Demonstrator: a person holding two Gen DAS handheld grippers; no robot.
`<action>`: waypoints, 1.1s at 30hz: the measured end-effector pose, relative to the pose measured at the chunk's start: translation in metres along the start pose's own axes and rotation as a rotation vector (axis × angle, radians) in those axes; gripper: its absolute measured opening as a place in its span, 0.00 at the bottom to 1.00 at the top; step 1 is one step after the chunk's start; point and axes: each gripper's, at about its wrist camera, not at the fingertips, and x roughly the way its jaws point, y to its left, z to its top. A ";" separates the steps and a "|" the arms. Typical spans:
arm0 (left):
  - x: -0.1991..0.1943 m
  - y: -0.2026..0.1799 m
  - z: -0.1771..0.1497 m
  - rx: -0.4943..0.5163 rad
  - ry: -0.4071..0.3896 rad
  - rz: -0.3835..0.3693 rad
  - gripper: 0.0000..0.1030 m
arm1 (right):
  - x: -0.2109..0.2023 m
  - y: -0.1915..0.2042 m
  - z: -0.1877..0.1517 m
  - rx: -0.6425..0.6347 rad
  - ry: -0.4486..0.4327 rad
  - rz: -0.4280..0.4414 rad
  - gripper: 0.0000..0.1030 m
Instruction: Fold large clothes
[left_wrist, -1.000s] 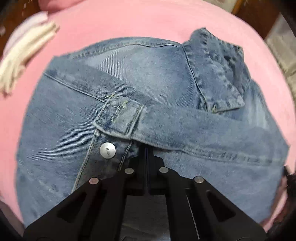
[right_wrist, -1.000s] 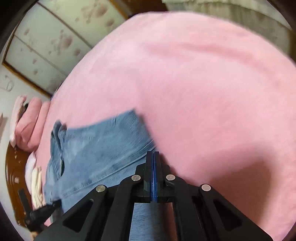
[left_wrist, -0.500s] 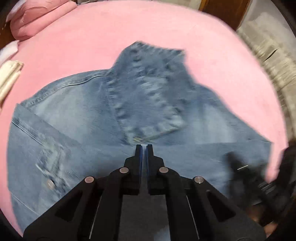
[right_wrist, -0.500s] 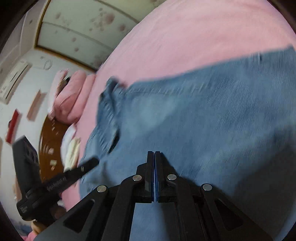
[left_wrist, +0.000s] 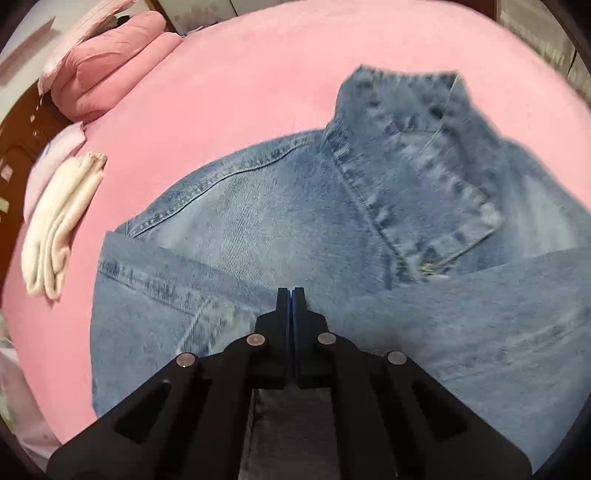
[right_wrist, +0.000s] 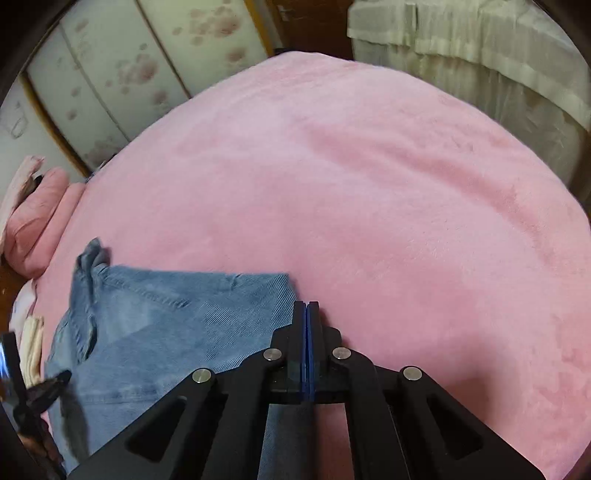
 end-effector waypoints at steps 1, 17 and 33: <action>-0.012 0.002 -0.004 -0.024 -0.026 -0.036 0.01 | -0.025 -0.017 -0.007 0.009 -0.015 0.012 0.00; -0.097 0.095 -0.157 -0.010 0.125 -0.169 0.02 | -0.150 -0.036 -0.159 -0.007 0.195 0.019 0.02; -0.207 0.172 -0.190 -0.054 0.314 -0.301 0.61 | -0.322 0.068 -0.227 -0.042 0.356 0.054 0.46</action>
